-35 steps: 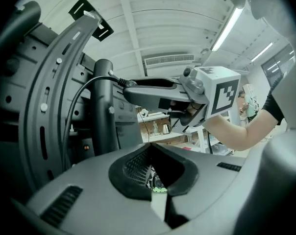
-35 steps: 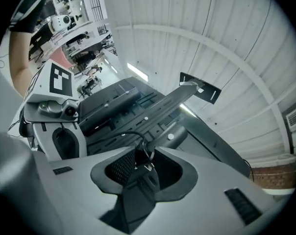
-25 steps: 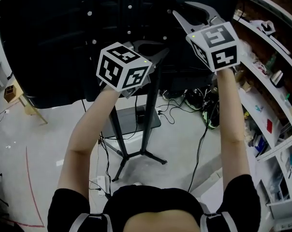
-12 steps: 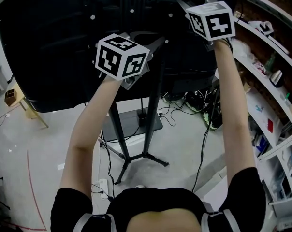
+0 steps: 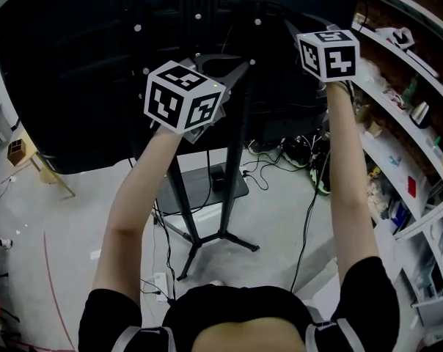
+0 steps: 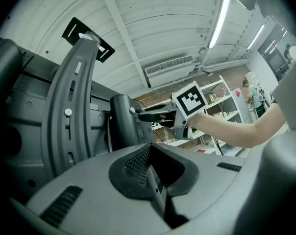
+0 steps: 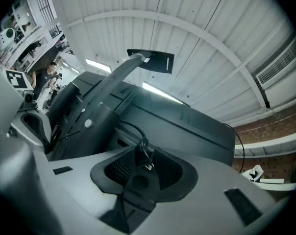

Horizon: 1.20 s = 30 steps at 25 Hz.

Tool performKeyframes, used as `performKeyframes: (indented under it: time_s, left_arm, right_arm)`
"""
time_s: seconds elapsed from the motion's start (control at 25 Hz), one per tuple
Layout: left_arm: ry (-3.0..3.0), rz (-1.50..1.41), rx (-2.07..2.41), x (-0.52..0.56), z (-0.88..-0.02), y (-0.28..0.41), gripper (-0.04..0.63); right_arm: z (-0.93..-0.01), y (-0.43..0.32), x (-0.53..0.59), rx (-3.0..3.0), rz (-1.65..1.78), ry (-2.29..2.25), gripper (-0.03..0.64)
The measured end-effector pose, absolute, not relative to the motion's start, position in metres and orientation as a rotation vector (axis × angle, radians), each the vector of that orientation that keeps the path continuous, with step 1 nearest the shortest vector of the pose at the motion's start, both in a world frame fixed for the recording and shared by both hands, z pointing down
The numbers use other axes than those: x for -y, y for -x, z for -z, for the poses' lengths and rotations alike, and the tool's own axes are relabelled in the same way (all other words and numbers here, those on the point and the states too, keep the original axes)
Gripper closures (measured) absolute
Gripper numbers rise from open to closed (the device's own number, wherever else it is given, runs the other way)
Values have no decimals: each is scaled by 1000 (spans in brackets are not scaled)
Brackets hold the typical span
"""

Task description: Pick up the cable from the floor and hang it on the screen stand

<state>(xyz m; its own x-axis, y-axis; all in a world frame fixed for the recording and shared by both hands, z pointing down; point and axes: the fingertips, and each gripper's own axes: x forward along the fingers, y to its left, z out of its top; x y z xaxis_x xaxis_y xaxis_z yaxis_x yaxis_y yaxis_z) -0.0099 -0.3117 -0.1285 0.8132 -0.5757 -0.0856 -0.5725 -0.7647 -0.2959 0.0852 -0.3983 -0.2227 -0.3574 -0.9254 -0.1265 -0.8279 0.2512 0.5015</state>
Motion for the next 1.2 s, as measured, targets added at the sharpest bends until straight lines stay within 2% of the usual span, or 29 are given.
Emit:
performKeyframes:
  time_s: [0.4, 0.88, 1.12, 1.2]
  left_arm:
    - [2738, -44, -854, 304, 108, 22, 589]
    - [2777, -176, -823, 280, 89, 27, 589]
    - [2729, -176, -820, 256, 55, 30, 588]
    - [2714, -170, -825, 248, 38, 30, 588]
  right_arm:
    - [149, -64, 384, 2446, 645, -1635, 480]
    - [136, -62, 362, 2496, 741, -1831, 480]
    - [71, -86, 321, 2700, 430, -1920, 479]
    - [45, -84, 300, 2770, 324, -1913, 512]
